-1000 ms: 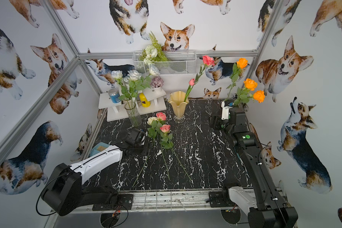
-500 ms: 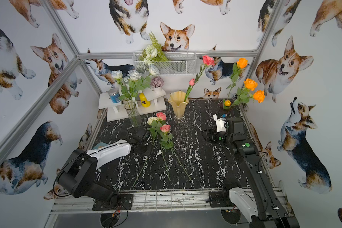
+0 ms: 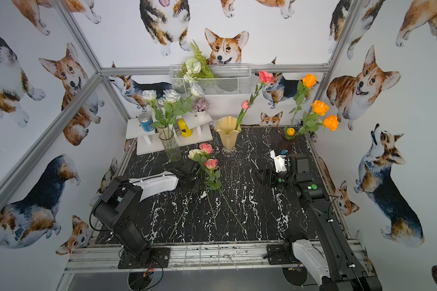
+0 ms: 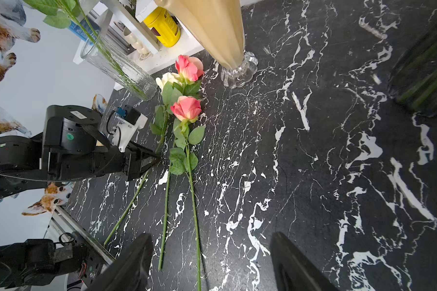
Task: Arrange the flowers in different vases according to their variety
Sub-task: Pick up the flower at the center of the board.
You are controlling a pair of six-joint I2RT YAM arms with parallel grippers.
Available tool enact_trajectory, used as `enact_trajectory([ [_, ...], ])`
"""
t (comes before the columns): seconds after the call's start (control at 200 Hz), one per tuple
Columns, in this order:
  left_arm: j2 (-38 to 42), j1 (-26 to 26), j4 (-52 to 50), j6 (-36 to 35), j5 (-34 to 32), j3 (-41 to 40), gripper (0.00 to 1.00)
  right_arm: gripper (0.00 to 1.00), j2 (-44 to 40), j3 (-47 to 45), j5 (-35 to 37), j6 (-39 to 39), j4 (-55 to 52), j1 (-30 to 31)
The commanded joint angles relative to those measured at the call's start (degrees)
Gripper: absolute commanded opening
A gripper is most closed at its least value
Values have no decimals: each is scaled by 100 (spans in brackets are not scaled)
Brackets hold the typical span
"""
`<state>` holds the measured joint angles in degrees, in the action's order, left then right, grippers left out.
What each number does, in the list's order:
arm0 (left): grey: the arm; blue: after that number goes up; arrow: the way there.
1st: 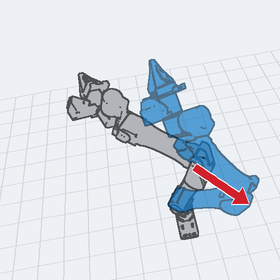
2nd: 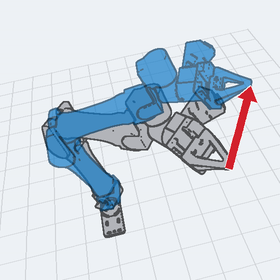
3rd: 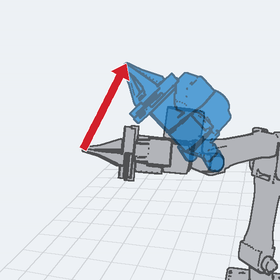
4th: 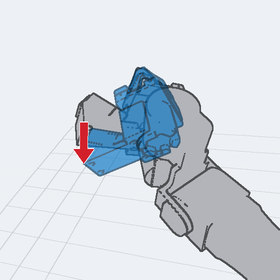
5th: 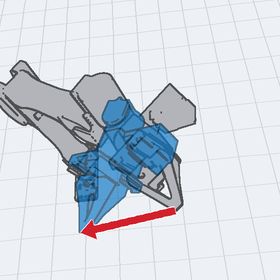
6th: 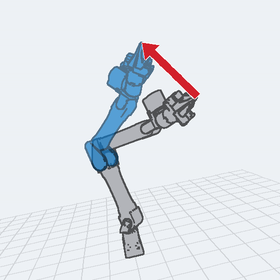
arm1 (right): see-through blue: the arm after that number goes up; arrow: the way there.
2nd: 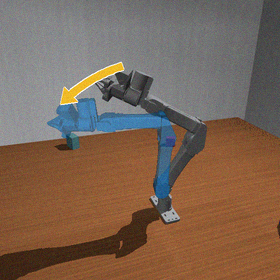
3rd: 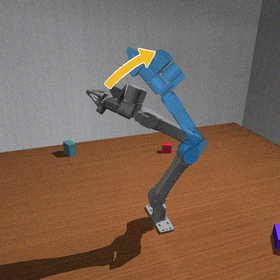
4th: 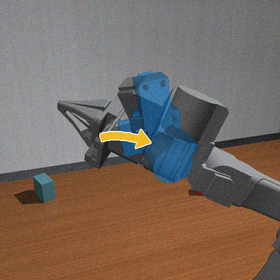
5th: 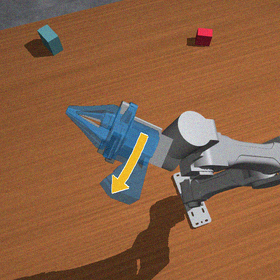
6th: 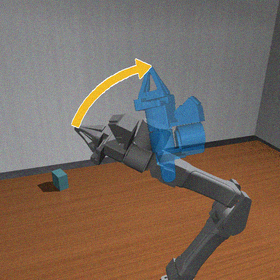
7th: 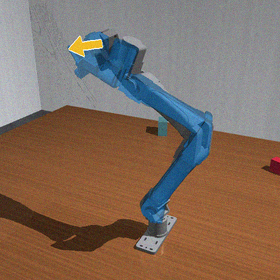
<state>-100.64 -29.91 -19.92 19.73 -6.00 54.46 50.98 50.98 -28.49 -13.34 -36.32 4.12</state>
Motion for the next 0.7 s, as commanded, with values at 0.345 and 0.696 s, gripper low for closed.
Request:
enact_trajectory([
  [0.345,-364,20,-618,-47,212,-132,0,78,8,-135,-115,-105,181,19],
  [0.696,895,12,-531,38,-366,-303,0,78,-51,-468,-351,-242,463,35],
])
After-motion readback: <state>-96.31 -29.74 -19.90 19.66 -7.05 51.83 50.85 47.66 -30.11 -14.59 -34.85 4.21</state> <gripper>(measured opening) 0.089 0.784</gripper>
